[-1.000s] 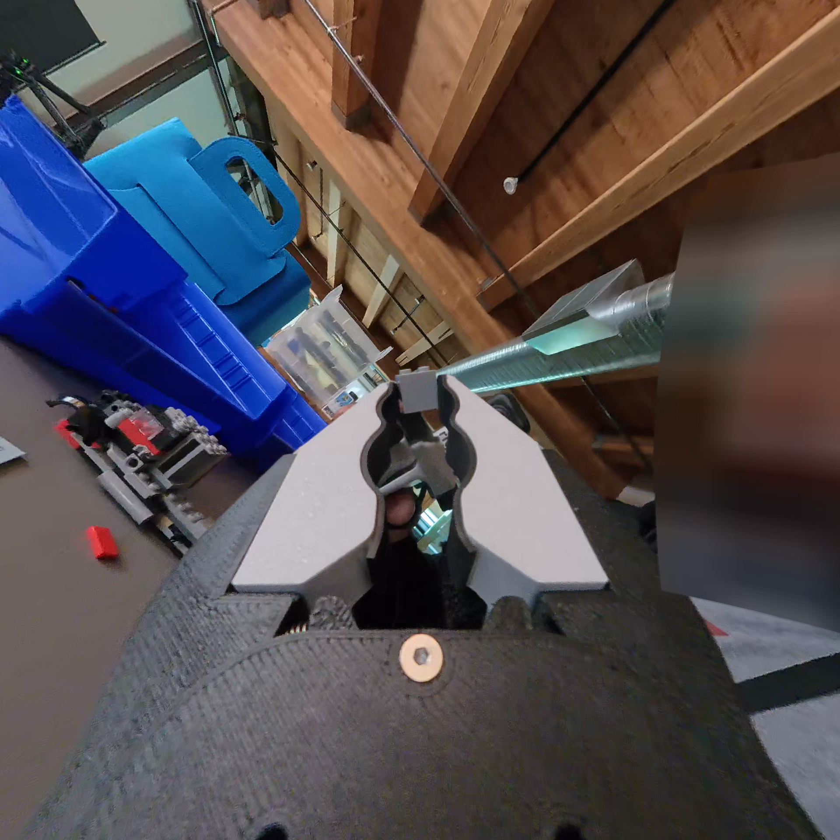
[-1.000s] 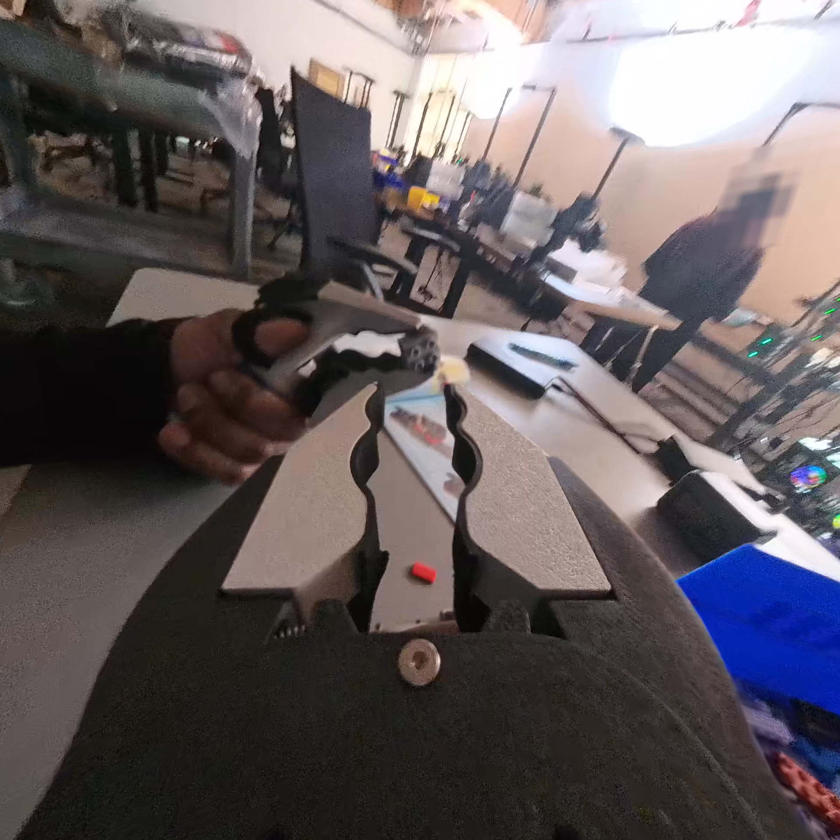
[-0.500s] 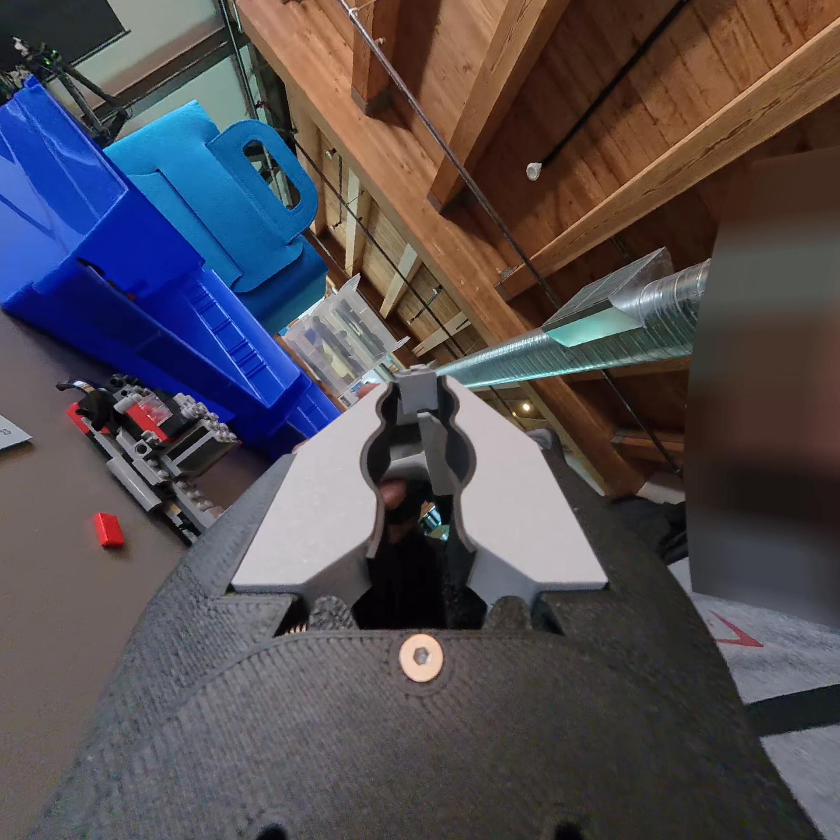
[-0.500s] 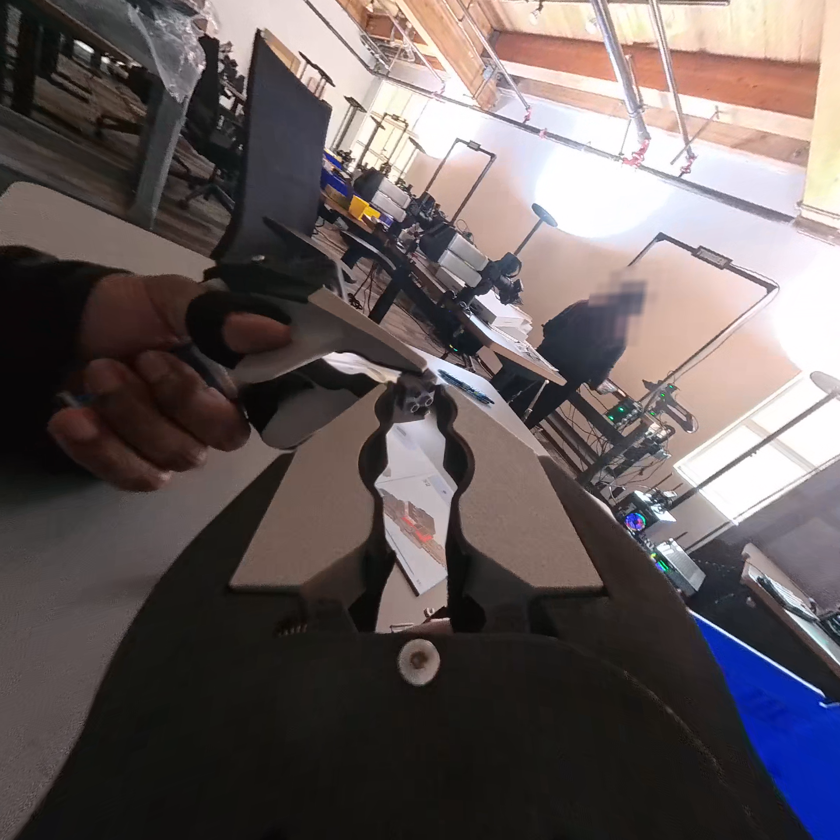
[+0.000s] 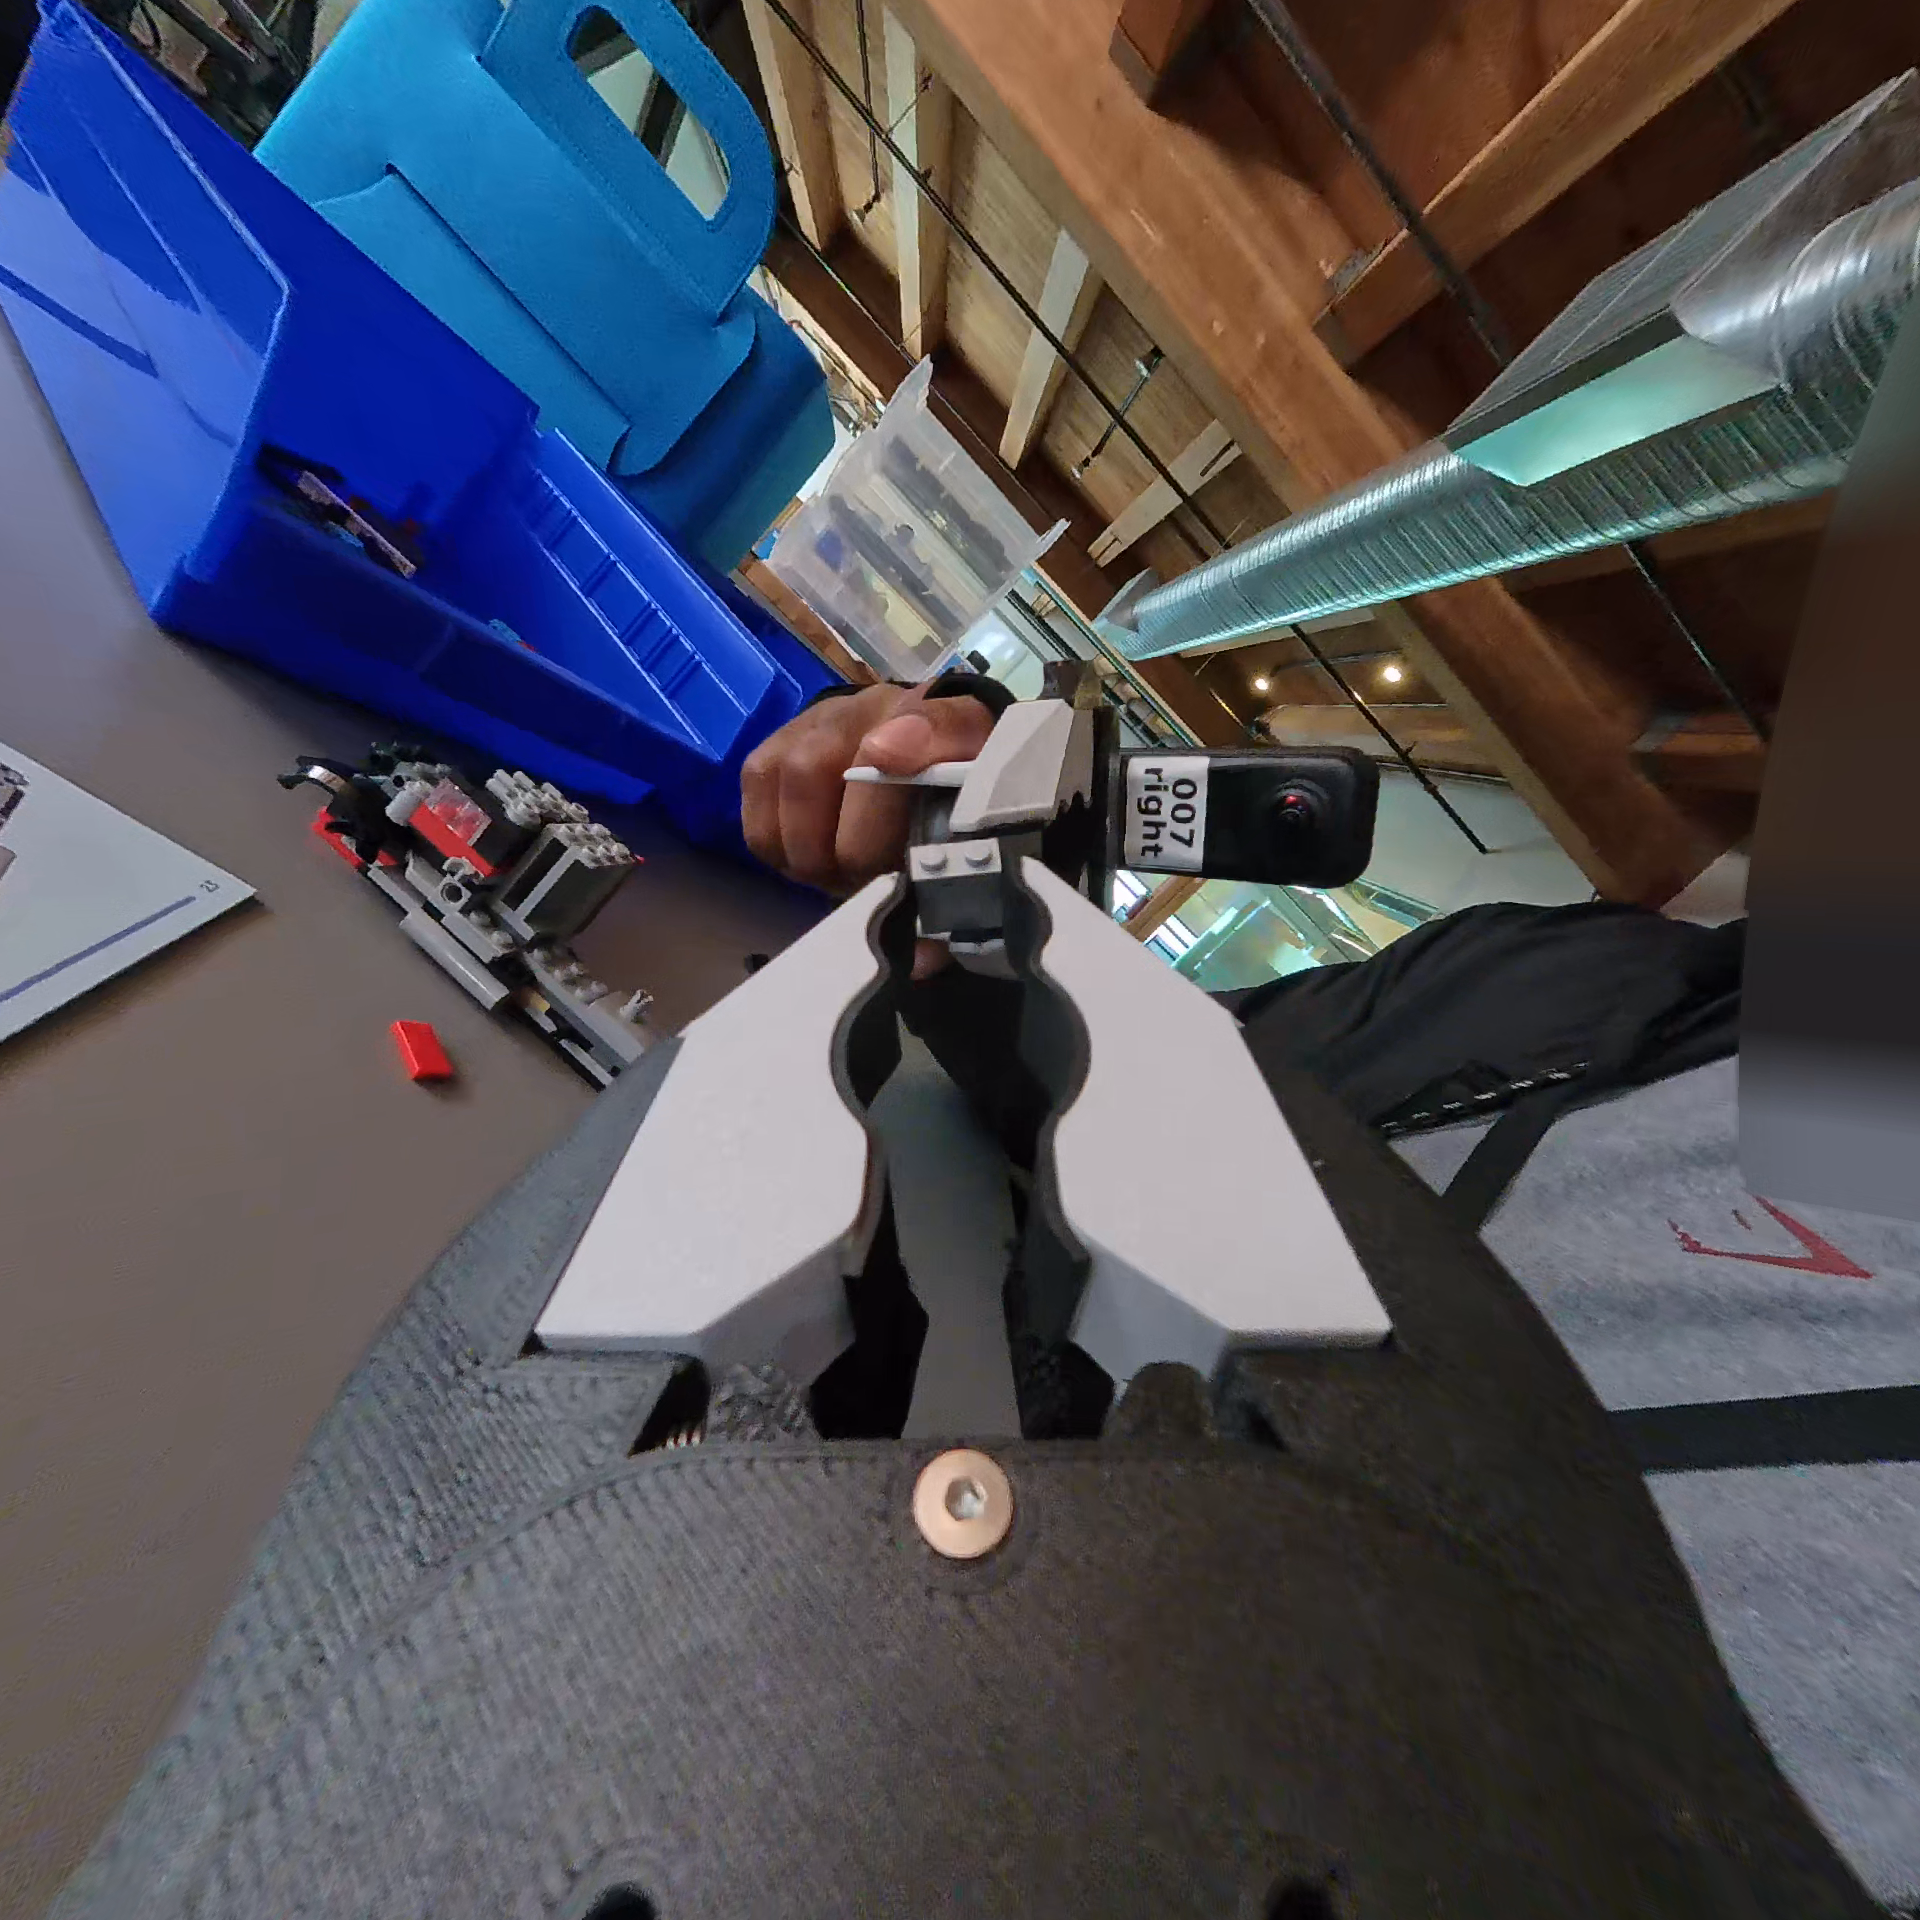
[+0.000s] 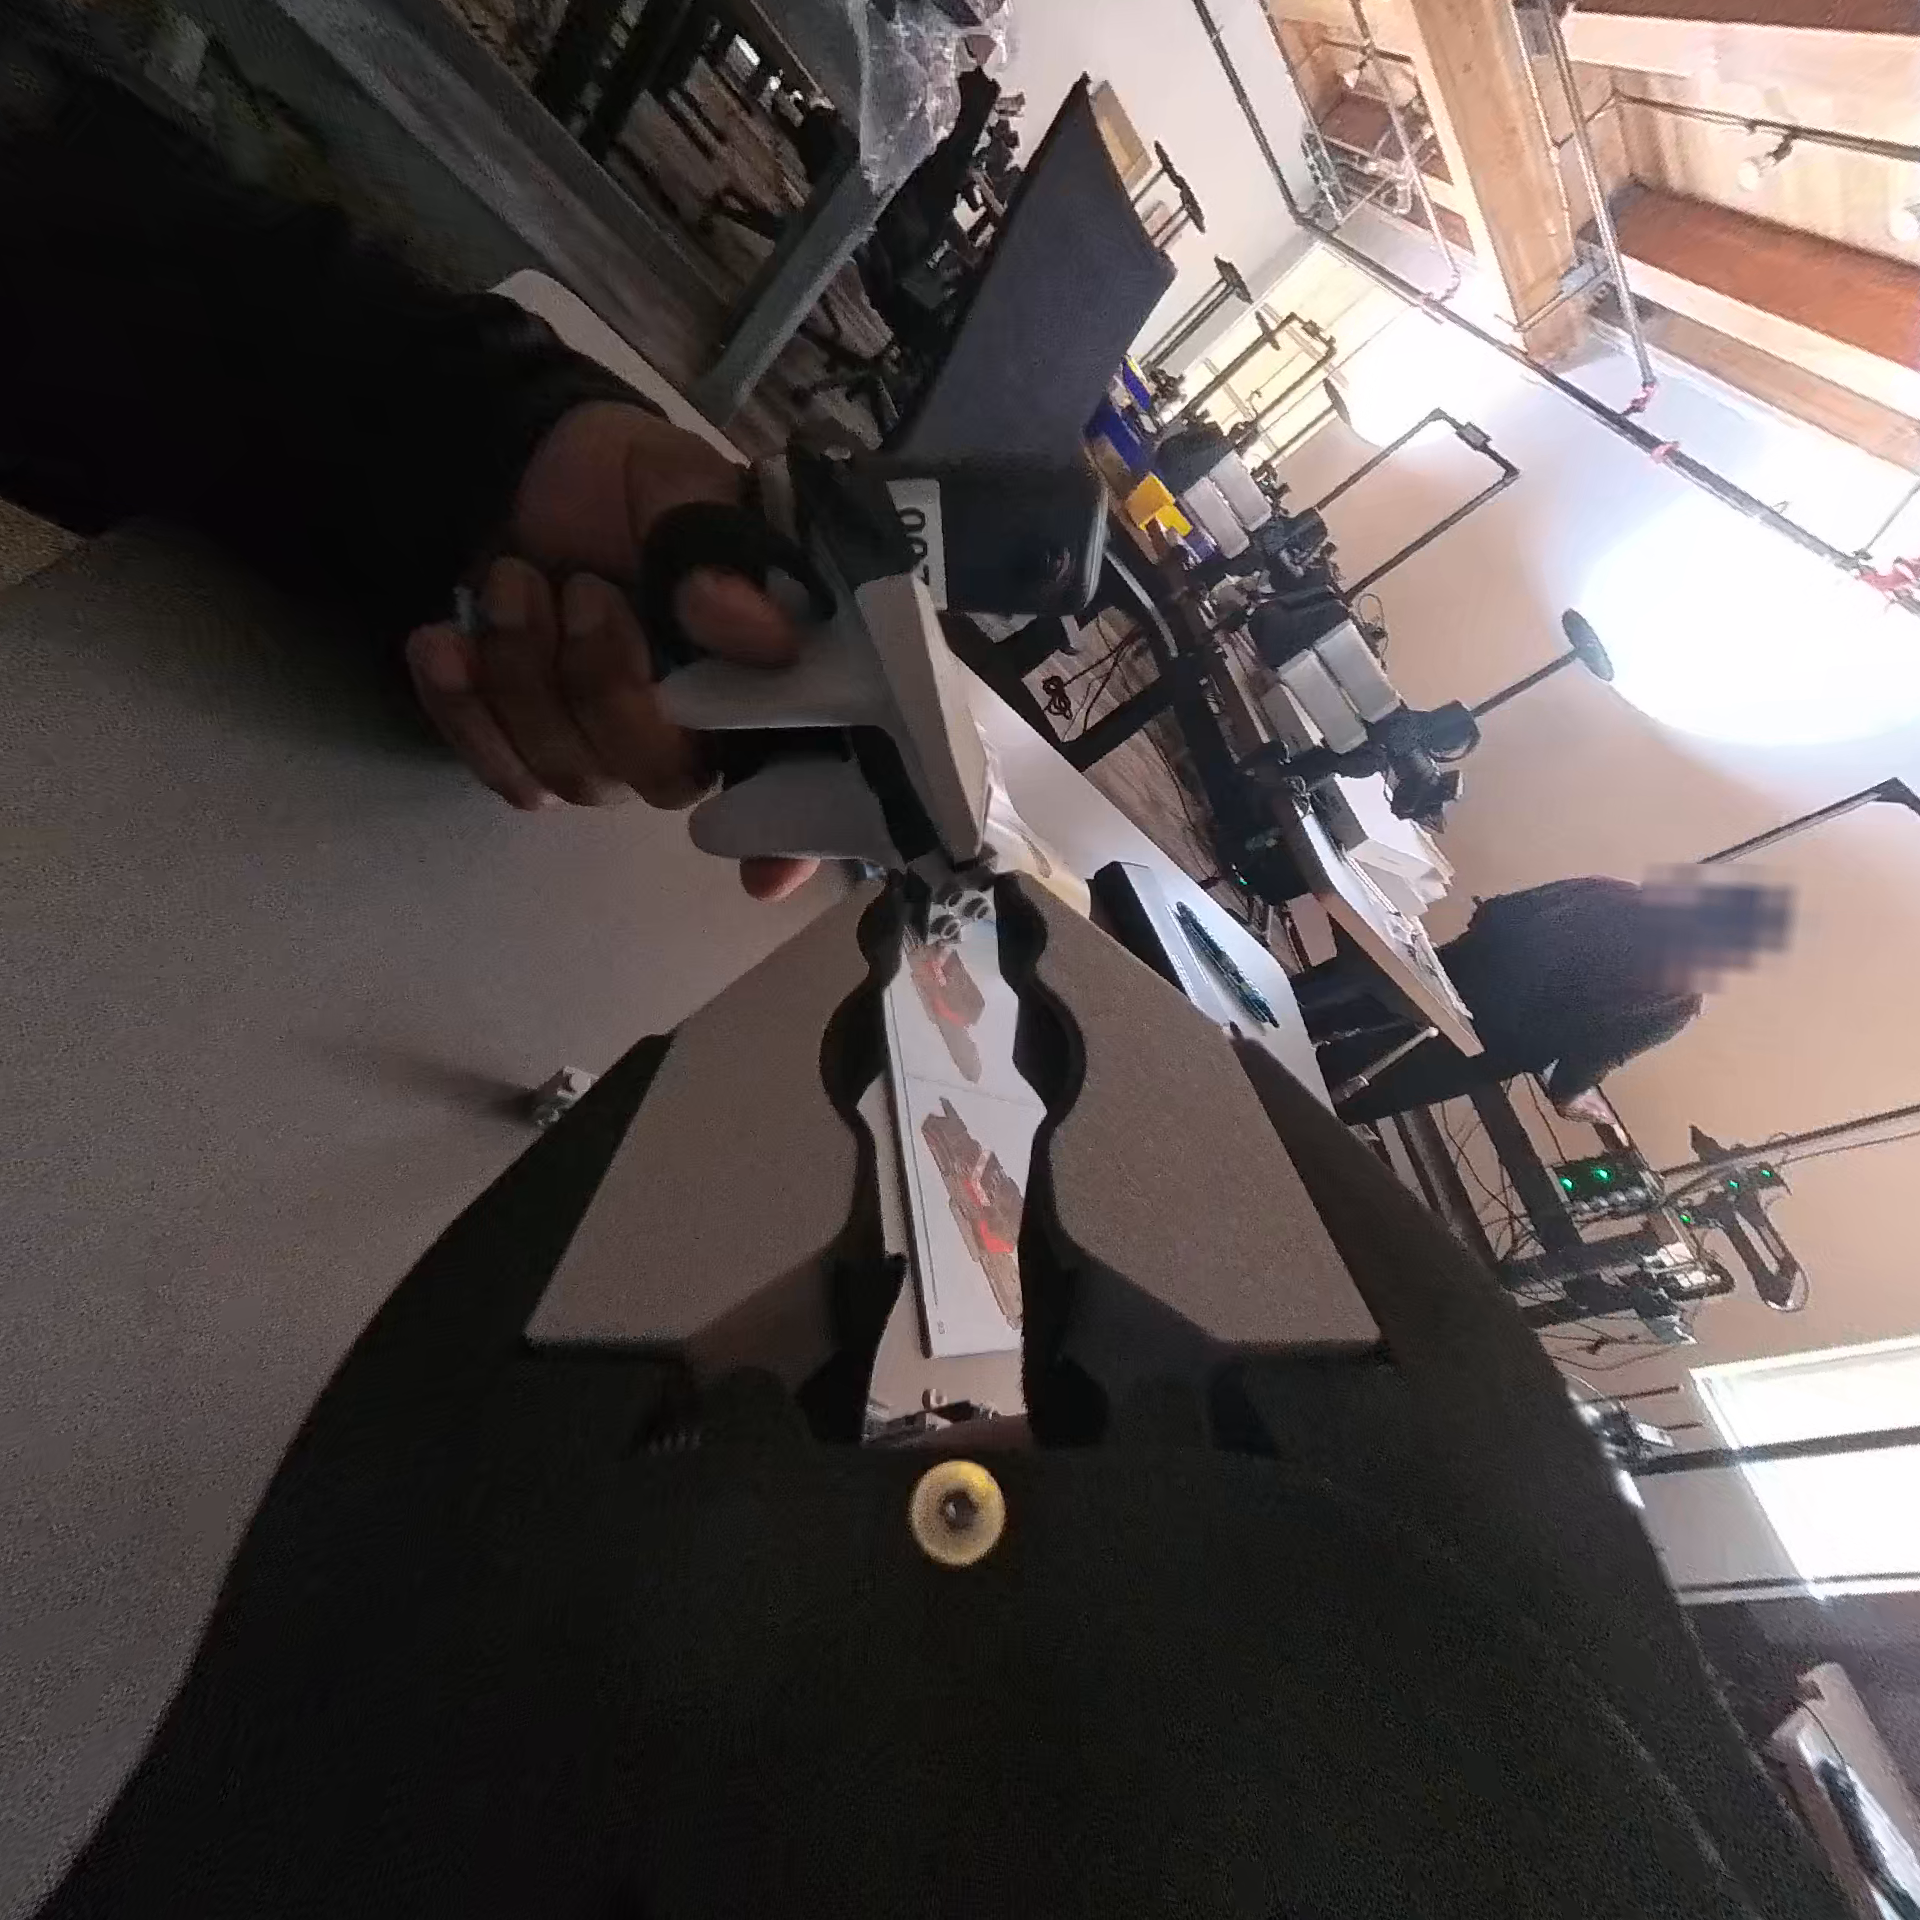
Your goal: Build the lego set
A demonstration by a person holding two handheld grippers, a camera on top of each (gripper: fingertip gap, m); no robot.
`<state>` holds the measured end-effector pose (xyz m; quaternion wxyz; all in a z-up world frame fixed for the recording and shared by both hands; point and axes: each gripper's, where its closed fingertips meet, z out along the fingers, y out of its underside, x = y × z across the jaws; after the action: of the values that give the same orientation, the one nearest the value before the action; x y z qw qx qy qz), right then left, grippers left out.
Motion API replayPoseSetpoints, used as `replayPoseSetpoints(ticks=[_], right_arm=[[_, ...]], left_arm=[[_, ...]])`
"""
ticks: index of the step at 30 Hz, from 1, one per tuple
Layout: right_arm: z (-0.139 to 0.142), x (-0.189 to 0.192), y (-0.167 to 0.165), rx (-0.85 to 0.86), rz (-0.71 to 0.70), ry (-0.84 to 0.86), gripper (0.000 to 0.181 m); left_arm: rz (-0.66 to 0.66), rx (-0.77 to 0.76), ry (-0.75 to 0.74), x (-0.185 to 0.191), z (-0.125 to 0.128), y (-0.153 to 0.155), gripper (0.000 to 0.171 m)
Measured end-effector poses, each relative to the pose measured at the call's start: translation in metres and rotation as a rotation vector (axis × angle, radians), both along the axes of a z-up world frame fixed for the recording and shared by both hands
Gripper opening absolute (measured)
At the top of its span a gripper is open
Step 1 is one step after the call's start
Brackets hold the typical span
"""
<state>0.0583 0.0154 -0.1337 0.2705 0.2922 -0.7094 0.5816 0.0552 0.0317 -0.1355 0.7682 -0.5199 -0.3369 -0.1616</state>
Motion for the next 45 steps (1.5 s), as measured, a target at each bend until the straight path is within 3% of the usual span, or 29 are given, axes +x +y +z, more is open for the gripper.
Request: replayPoseSetpoints(ticks=[5,11,15,21,35,39,45], right_arm=[[0.013,-0.007,0.002,-0.127,-0.046,-0.184,0.023],[0.019,-0.005,0.005,-0.203,-0.046,-0.701,0.027],[0.016,0.006,-0.001,-0.178,0.032,-0.987,0.027],[0.023,0.008,0.002,-0.201,0.138,-1.180,0.026],[0.020,0.008,0.002,-0.192,0.162,-1.216,0.016],[0.012,0.003,0.004,-0.165,0.110,-1.119,0.016],[0.000,-0.013,0.010,-0.098,-0.034,-0.835,0.016]], left_arm=[[0.082,0.013,0.085,-0.005,0.007,-0.010,0.017],[0.184,0.021,0.260,-0.002,0.026,-0.019,0.017],[0.192,0.008,0.312,0.002,0.029,-0.015,0.017],[0.170,-0.002,0.335,0.006,0.029,-0.010,0.017],[0.139,-0.012,0.333,0.008,0.026,-0.004,0.017],[0.119,-0.021,0.265,0.005,0.020,-0.003,0.017],[0.083,0.009,0.014,-0.007,0.007,-0.008,0.028]])
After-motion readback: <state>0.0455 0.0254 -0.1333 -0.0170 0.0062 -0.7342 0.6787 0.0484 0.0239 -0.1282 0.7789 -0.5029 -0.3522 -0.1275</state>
